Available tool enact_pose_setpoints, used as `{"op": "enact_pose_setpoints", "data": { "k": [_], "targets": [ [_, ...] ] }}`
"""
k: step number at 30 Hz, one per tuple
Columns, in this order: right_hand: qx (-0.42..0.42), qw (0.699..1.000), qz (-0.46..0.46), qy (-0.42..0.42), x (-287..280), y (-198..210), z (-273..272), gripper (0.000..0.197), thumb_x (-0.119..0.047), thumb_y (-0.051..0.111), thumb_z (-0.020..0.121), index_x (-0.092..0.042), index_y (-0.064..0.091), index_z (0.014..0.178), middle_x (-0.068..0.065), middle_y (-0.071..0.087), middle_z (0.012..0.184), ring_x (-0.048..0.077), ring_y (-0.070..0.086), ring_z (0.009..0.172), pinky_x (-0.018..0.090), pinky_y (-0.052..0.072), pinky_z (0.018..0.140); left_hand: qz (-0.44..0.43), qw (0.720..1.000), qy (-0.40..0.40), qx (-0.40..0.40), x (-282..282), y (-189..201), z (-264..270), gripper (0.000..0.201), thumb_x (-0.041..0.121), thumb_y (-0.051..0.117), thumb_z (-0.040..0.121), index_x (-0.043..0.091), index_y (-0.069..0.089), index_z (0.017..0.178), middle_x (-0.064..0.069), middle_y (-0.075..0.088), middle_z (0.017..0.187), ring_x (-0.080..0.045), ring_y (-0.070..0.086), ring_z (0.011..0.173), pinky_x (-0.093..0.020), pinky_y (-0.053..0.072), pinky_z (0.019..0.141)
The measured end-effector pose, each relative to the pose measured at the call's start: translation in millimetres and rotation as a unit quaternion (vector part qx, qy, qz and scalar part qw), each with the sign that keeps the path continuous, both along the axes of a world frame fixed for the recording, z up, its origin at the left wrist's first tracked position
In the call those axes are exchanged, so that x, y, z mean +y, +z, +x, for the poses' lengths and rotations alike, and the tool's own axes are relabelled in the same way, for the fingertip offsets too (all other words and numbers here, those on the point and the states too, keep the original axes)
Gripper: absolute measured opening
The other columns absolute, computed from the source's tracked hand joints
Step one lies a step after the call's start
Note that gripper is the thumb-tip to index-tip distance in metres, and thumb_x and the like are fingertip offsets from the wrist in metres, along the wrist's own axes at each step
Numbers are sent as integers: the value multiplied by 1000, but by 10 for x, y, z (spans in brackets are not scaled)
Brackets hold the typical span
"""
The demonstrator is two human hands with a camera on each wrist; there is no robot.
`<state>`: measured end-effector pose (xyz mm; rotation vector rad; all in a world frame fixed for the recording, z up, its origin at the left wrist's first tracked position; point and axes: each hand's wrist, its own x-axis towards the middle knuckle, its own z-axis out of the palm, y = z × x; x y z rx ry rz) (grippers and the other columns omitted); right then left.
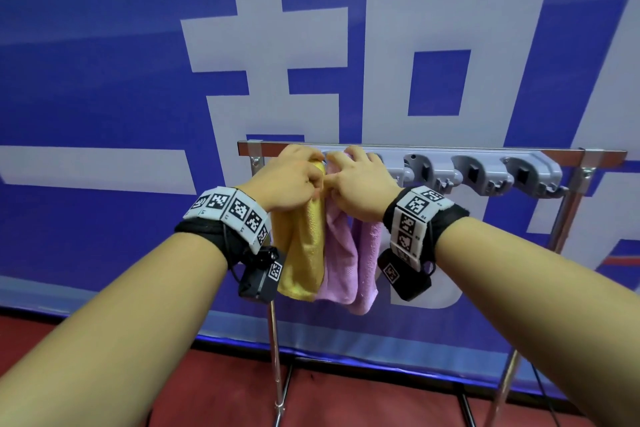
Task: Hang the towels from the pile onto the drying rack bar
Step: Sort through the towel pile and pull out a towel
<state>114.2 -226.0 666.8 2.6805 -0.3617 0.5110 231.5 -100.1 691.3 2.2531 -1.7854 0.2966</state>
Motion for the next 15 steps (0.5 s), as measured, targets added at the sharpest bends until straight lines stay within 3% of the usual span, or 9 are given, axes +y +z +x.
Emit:
{"op": "enact_pose_setpoints", "data": {
  "k": [2, 4, 6, 8, 11, 15],
  "targets": [
    [-10, 997, 67, 21, -35, -6, -15, 37, -34, 53, 88, -27, 59, 124, 4, 40, 145, 34, 33, 132, 47, 36, 102, -54, 997, -6, 52, -11, -31, -23, 21, 12, 55, 90, 25, 68, 80, 1, 44, 147, -19, 27, 139, -32, 22, 115],
    [-32, 987, 144, 65, -64, 31, -51, 42, -35, 59, 82, -20, 57, 121, 3, 45, 141, 29, 36, 131, 48, 37, 105, -106, 989, 12, 102, -23, -50, -42, 15, 14, 54, 93, 17, 68, 94, 0, 43, 147, -18, 29, 139, -23, 20, 107],
    [-69, 964, 235, 99, -88, 107, -97, 42, -37, 62, 84, -19, 57, 122, 2, 51, 133, 22, 44, 126, 44, 38, 105, -113, 985, 37, 124, -63, -77, -15, 21, 22, 51, 96, 18, 66, 111, 0, 38, 151, -18, 27, 142, -27, 21, 108],
    [-85, 967, 230, 74, -118, 181, -118, 33, -35, 53, 93, -21, 58, 123, 2, 55, 129, 21, 50, 120, 40, 38, 103, -80, 990, 55, 107, -107, -110, 38, 30, 24, 49, 97, 22, 60, 125, -2, 30, 156, -20, 20, 146, -34, 19, 116],
    [-96, 983, 153, -4, -174, 272, -120, 33, -29, 38, 98, -28, 63, 119, 0, 63, 122, 26, 56, 115, 43, 38, 99, -55, 993, 65, 84, -158, -123, 89, 37, 14, 49, 95, 20, 55, 131, -5, 29, 157, -22, 19, 148, -35, 18, 119],
    [-108, 965, 232, -51, -318, 336, -120, 32, -28, 42, 99, -26, 63, 124, 3, 64, 126, 29, 56, 118, 44, 46, 97, -94, 988, 83, 91, -191, -36, 78, 32, 20, 48, 98, 19, 57, 128, -4, 50, 139, -23, 44, 130, -34, 34, 106]
  ]
}}
